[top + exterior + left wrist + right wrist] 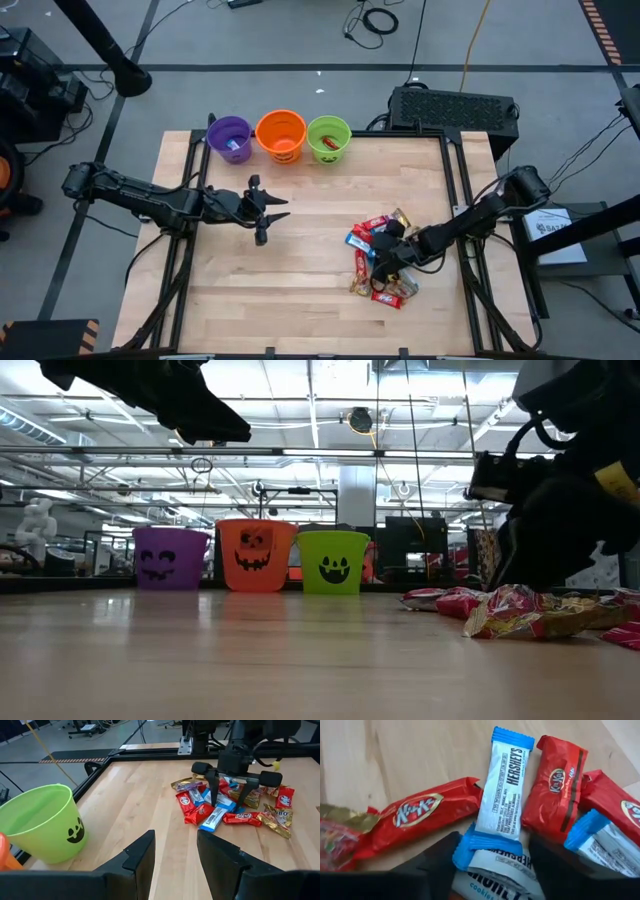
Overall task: Sort candy by brand, put in halloween buckets
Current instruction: Put the white chocolate bar into the violet bucket
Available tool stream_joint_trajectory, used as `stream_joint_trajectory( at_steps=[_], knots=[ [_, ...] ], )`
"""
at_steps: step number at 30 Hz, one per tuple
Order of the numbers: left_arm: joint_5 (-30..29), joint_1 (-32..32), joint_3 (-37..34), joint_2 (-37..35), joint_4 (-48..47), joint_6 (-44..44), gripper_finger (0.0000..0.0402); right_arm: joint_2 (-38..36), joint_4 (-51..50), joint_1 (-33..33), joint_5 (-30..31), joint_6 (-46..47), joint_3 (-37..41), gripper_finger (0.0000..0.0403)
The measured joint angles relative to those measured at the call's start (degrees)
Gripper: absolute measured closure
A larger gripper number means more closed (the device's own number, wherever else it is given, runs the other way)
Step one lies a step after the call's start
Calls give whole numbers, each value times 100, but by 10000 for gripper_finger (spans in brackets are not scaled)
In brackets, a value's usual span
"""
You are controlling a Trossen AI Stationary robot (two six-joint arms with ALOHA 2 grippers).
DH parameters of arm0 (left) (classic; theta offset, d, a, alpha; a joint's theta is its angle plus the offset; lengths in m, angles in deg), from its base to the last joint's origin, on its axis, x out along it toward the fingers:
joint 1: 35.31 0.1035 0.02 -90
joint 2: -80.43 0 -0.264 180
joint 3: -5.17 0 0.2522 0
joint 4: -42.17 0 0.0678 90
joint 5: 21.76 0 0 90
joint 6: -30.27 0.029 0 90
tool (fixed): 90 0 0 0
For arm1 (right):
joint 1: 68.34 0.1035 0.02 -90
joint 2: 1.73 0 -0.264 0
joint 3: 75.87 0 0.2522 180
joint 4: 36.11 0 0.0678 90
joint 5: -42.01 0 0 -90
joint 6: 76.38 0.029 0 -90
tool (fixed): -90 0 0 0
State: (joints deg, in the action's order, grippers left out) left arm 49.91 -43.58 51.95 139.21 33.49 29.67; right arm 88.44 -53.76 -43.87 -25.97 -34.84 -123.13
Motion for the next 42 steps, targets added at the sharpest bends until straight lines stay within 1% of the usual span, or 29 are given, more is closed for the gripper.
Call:
stream_joint_trajectory(
  at_steps=[9,12,14,16,21,29,32,34,37,39,42],
  knots=[
    [-22,2,0,0,33,101,247,108,63,-2,-3,112,5,328],
    [-22,2,0,0,33,101,247,114,257,-2,-41,-41,15,371],
    [-22,2,0,0,28,103,247,123,384,-2,-94,-146,18,389],
    [-22,2,0,0,28,103,247,103,450,-4,-137,-228,25,394],
    [-22,2,0,0,26,103,247,-74,497,-4,-219,-347,33,389],
    [-22,2,0,0,57,102,247,-642,521,-72,-169,-753,33,388],
    [-126,6,0,79,137,-34,247,-852,524,-124,-160,-947,33,388],
    [-151,34,0,297,299,-25,247,-1009,528,-159,-157,-1117,33,388],
    [-112,123,0,916,798,1,247,-1204,508,-230,-157,-1281,33,388],
    [309,236,1,1453,1280,85,244,-1286,500,-267,-150,-1362,33,388],
    [1164,403,2,2311,2252,100,233,-1349,506,-270,-153,-1539,33,388]
  ],
)
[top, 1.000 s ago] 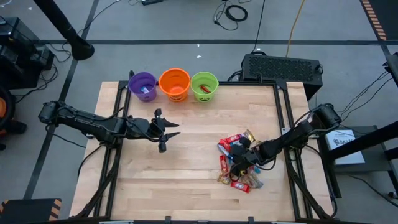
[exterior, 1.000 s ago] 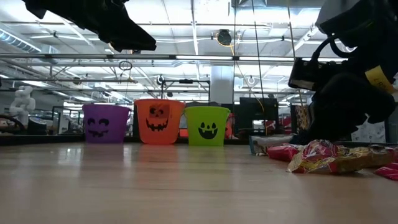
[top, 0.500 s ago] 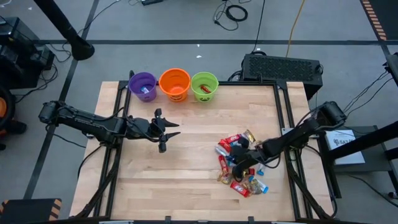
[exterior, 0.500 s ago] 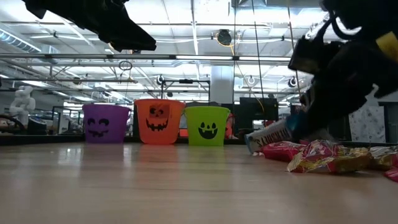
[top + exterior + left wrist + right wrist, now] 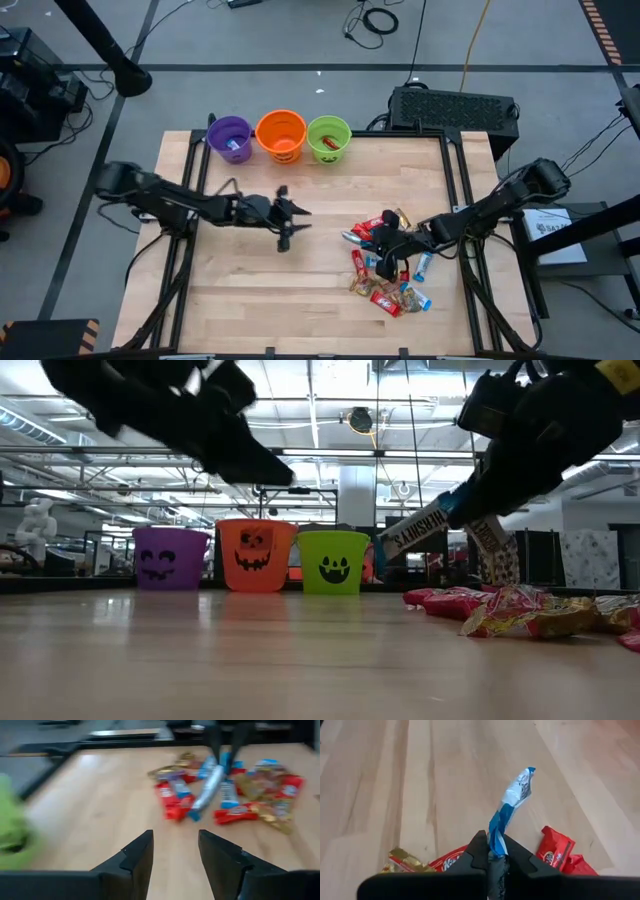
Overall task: Sort candy by brand, put in halloween buckets
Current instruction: Put the white chocolate bar into the violet bucket
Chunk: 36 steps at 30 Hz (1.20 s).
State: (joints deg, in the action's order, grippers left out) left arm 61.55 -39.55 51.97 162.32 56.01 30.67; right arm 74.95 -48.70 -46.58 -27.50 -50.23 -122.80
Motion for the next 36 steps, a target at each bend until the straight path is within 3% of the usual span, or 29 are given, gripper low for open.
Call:
stream_joint_trajectory(
  at_steps=[4,9,17,21,24,36],
  knots=[
    [234,207,-2,884,1183,-5,205,-21,31,-1,-161,-184,0,388],
    [1461,441,177,1916,2221,-424,154,-21,35,-1,-300,-407,-2,387],
    [1644,377,1142,3110,2292,-279,128,-21,90,-3,-363,-648,-4,387],
    [2072,386,1397,3380,2217,-119,128,-21,112,-3,-436,-595,-7,387],
    [2451,385,1455,3431,2169,-93,143,-21,127,-2,-436,-588,-9,387],
    [2482,384,1669,3431,1874,153,292,-21,125,-1,-416,-587,-11,387]
  ],
)
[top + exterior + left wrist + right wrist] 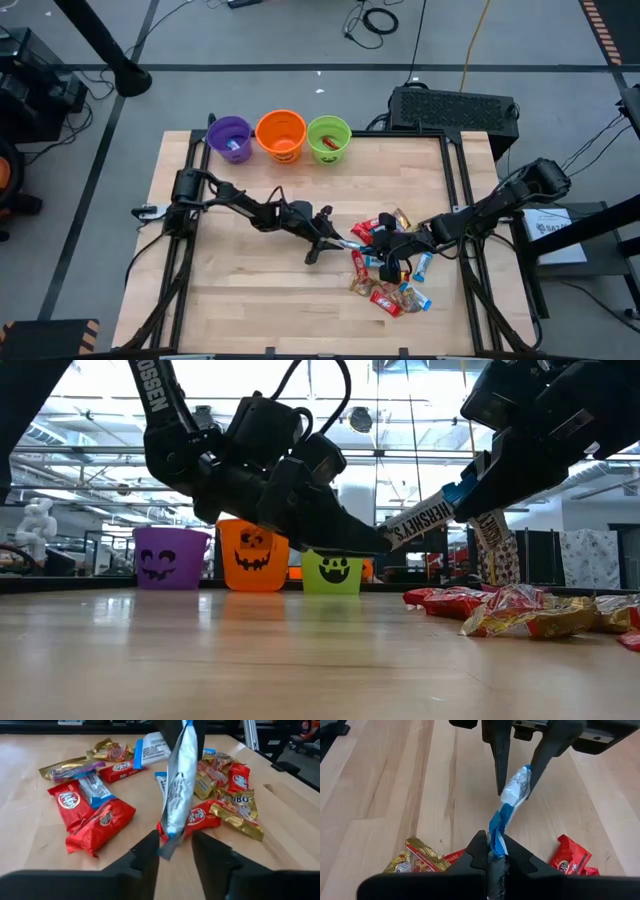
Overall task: Sort candy by brand, put in halloween buckets
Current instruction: Put the white chocolate bar into the violet bucket
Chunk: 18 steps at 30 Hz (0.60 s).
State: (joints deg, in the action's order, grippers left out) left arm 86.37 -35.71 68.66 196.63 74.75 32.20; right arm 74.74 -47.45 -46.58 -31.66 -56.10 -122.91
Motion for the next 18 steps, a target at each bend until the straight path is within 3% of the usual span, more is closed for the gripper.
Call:
stream_joint_trajectory(
  at_steps=[9,18],
  knots=[
    [-2,2,10,-2,-341,173,392,-2,-7,-1,3,1,0,387],
    [64,7,10,-2,-292,205,398,-4,-37,0,1,1,0,387]
  ],
)
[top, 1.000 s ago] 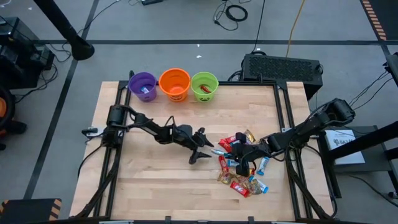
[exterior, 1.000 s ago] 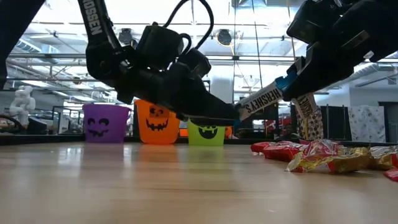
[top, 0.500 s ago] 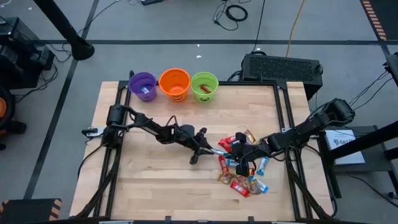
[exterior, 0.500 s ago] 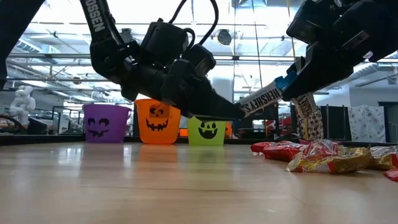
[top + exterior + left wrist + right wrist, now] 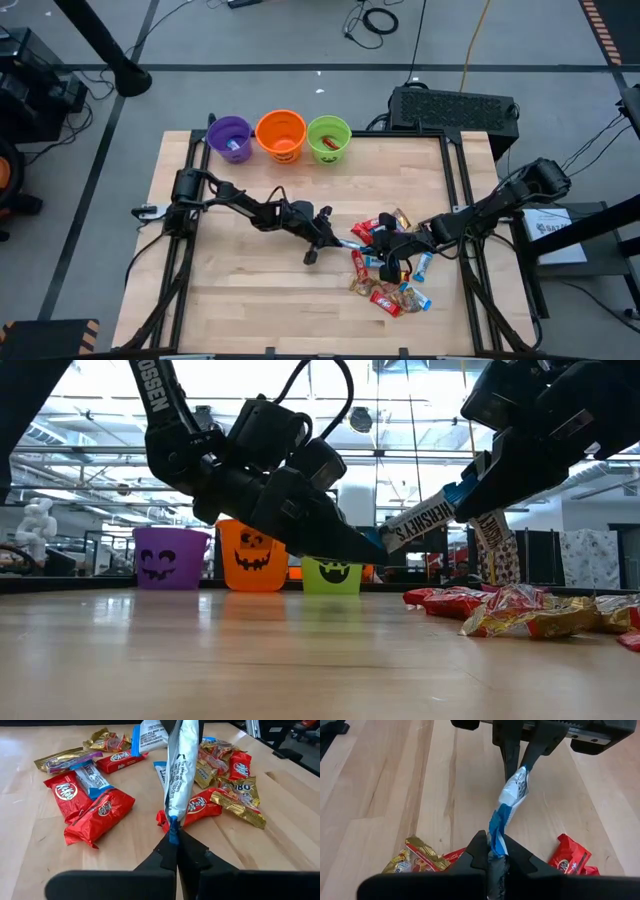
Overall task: Sort candy by brand, put in halloween buckets
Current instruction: Put the white chocolate bar into the violet bucket
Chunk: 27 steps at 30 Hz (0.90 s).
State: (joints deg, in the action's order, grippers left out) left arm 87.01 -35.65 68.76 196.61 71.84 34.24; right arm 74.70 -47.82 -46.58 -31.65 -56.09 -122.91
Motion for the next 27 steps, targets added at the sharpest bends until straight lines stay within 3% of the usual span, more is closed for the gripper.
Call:
stream_joint_trajectory(
  at_steps=[6,17,27],
  knots=[
    [127,0,-2,0,41,96,400,-1,-59,0,1,31,0,379],
    [513,5,-2,-2,209,98,401,0,-370,-2,7,264,0,306],
    [513,66,-11,-84,211,96,401,0,-621,7,4,457,0,344]
  ],
)
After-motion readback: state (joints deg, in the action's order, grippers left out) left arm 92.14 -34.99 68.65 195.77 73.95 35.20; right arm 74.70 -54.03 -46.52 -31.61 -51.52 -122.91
